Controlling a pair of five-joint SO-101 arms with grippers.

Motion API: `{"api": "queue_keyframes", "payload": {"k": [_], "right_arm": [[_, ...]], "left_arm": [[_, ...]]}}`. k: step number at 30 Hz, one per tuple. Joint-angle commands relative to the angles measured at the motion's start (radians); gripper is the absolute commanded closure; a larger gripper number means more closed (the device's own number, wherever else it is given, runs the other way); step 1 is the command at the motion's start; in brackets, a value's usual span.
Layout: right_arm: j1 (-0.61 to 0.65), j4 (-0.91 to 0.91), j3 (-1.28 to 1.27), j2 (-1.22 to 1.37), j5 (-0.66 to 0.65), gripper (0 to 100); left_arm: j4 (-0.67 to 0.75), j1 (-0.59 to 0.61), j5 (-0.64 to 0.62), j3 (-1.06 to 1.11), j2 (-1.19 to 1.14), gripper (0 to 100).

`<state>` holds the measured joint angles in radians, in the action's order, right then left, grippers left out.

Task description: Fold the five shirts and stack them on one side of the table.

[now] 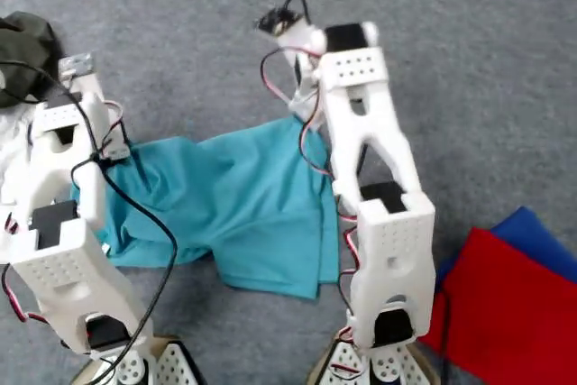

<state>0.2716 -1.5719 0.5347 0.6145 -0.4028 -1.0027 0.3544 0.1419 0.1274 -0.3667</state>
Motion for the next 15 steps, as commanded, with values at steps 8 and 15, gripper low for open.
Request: {"api": "queue_keyframes", "payload": {"k": [8,15], "right_arm": [[0.019,0.178,-0.056,0.179,0.04,99.0],[-0.064,0.028,0.259,0.366,0.032,99.1]], "left_arm": [[0.012,0.023,0.037,-0.034,-0.013,98],[0.008,0.075,0.133,-0.005,-0.012,98]]}}
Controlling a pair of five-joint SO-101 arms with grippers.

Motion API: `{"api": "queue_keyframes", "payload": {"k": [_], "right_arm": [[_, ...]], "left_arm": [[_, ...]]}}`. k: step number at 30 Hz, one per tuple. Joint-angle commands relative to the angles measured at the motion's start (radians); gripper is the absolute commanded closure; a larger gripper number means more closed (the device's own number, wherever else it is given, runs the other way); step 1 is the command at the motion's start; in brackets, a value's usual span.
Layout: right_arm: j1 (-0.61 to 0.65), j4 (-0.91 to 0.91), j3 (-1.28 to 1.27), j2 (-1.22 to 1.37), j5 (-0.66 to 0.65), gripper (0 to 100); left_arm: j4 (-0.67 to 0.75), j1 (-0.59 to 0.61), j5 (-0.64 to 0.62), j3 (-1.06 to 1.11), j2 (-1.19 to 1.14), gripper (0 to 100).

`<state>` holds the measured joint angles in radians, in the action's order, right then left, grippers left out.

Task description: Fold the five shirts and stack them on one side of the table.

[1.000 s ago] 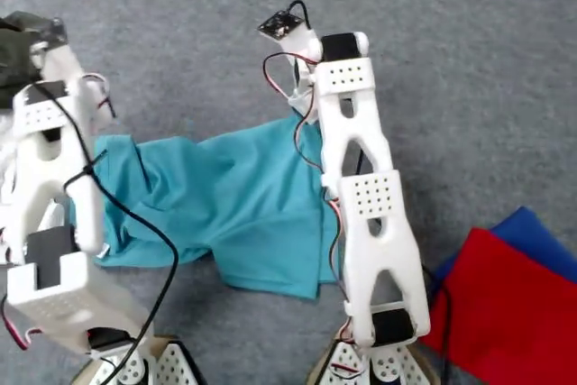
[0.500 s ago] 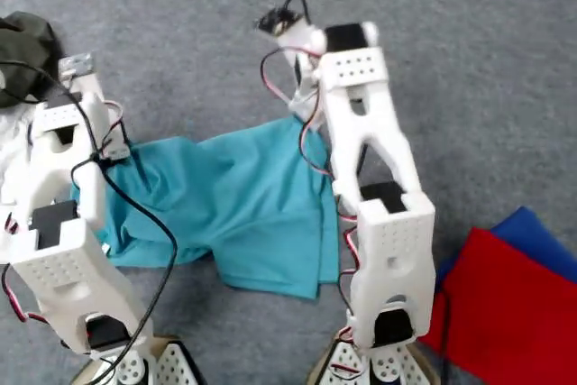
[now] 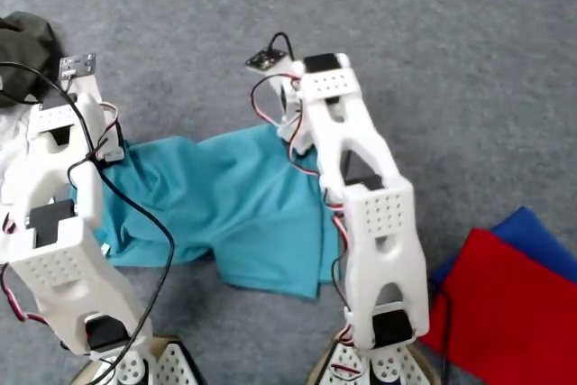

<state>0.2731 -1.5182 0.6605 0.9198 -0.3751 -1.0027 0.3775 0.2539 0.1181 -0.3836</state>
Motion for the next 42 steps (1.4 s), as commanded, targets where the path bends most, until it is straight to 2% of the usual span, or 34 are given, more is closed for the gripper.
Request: {"api": "queue_keyframes", "payload": {"k": [1,9,17,22,25,29,35,42], "right_arm": [[-0.076,-0.041,0.176,0.084,0.005,99.1],[-0.11,-0.153,0.44,0.234,-0.008,99.1],[-0.142,-0.172,0.545,0.286,-0.023,99.1],[-0.143,-0.181,0.552,0.277,-0.035,99.2],[-0.116,-0.252,0.63,0.234,-0.035,99.2],[-0.07,-0.267,0.7,0.16,-0.041,99.1],[-0.047,-0.269,0.582,-0.012,-0.046,99.1],[-0.025,-0.267,0.259,-0.312,-0.08,99.1]], "left_arm": [[-0.005,0.074,0.023,-0.003,0.002,98],[-0.046,0.195,0.078,0.006,0.002,98],[-0.057,0.256,0.124,-0.006,0.013,98],[-0.219,0.252,0.13,-0.101,0.071,98],[-0.305,0.244,0.127,-0.186,0.131,98],[-0.436,0.187,0.129,-0.285,0.217,98],[-0.589,0.089,0.126,-0.31,0.321,98],[-0.58,0.034,0.13,0.012,0.424,98]]}}
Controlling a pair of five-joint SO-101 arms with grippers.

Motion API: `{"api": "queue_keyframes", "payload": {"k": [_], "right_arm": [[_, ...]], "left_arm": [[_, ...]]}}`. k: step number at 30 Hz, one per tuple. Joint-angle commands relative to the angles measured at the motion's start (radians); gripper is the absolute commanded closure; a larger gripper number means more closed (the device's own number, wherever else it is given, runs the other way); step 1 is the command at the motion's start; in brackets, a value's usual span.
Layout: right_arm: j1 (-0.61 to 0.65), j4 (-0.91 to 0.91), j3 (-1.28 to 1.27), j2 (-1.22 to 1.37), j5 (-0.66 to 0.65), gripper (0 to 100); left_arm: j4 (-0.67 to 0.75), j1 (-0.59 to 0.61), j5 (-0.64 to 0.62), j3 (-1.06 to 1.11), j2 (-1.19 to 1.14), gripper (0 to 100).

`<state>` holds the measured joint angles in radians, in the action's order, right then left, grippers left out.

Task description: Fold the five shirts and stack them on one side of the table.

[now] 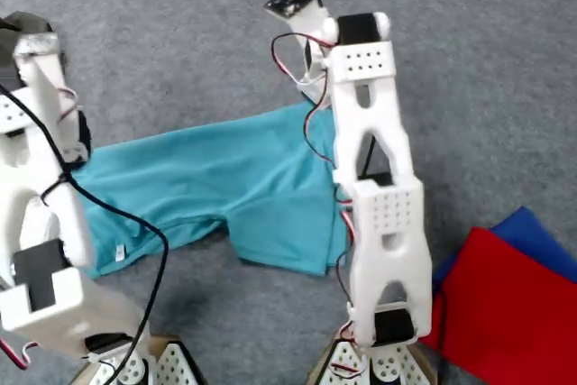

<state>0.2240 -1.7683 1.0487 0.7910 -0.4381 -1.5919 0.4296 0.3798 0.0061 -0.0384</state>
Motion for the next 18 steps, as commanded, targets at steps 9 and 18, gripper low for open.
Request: {"api": "queue_keyframes", "payload": {"k": [9,18], "right_arm": [[0.025,0.161,-0.631,-0.463,0.023,99.1],[0.028,0.488,-1.05,-0.481,0.048,99.1]], "left_arm": [[0.319,-0.034,0.003,0.684,0.375,98],[0.474,-0.038,-0.041,0.766,0.308,98]]}}
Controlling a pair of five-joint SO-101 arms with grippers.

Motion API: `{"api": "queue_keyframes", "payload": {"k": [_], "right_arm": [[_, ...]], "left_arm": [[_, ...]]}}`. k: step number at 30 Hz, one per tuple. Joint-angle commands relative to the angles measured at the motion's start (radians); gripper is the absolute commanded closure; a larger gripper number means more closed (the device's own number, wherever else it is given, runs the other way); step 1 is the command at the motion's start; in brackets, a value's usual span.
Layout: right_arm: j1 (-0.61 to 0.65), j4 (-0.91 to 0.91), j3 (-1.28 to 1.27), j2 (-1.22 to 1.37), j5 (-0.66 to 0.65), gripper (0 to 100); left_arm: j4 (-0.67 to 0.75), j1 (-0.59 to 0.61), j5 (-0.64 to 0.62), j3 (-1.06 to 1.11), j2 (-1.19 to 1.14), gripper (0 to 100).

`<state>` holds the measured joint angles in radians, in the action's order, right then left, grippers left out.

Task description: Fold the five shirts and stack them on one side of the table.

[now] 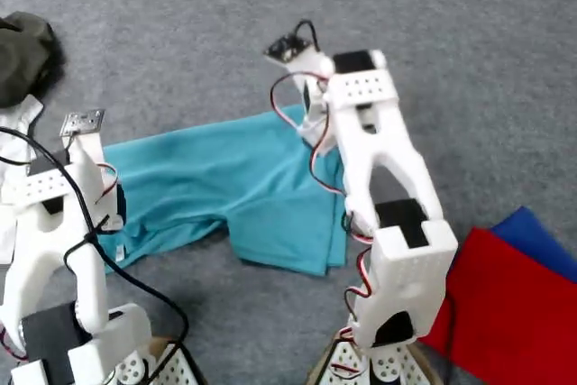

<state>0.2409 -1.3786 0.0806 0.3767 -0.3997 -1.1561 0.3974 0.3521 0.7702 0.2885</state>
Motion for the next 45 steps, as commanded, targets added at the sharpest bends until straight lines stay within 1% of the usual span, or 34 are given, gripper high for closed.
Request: {"api": "queue_keyframes", "payload": {"k": [1,3,6,9,10,13,19,23,25,28,32,35,38,41,45], "right_arm": [[0.007,0.12,-0.104,-0.062,0.008,99.1],[0.002,0.133,-0.114,-0.024,0.006,99.1],[-0.007,0.138,-0.081,0.091,0.003,99.1],[-0.048,0.118,0.019,0.228,-0.005,99.1],[-0.064,0.08,0.068,0.257,-0.012,99.1],[-0.117,0.023,0.196,0.314,-0.026,99.1],[-0.193,-0.038,0.311,0.357,-0.083,99.2],[-0.196,-0.048,0.326,0.357,-0.115,99.2],[-0.183,-0.064,0.341,0.355,-0.12,99.2],[-0.147,-0.14,0.392,0.328,-0.121,99.2],[-0.096,-0.204,0.449,0.223,-0.121,99.2],[-0.064,-0.25,0.473,0.128,-0.121,99.2],[-0.044,-0.282,0.475,0.044,-0.117,99.2],[-0.027,-0.272,0.469,-0.004,-0.107,99.2],[-0.004,-0.193,0.473,0.053,-0.104,99.2]], "left_arm": [[0.046,-0.005,-0.014,0.002,-0.041,98],[0.06,0.003,-0.012,0.003,-0.088,98],[0.071,0.052,-0.006,-0.006,-0.163,98],[0.101,0.127,0.035,-0.006,-0.213,98],[0.103,0.147,0.052,-0.008,-0.223,98],[0.1,0.183,0.097,-0.012,-0.226,98],[0.049,0.195,0.195,-0.008,-0.226,98],[0.046,0.238,0.262,-0.018,-0.226,98],[0.014,0.244,0.279,-0.038,-0.226,98],[-0.078,0.235,0.269,-0.129,-0.225,98],[-0.239,0.187,0.201,-0.333,-0.225,98],[-0.353,0.126,0.161,-0.494,-0.225,98],[-0.419,0.06,0.106,-0.589,-0.228,98],[-0.425,-0.014,0.074,-0.551,-0.228,98],[-0.325,-0.052,0.069,-0.384,-0.226,98]]}}
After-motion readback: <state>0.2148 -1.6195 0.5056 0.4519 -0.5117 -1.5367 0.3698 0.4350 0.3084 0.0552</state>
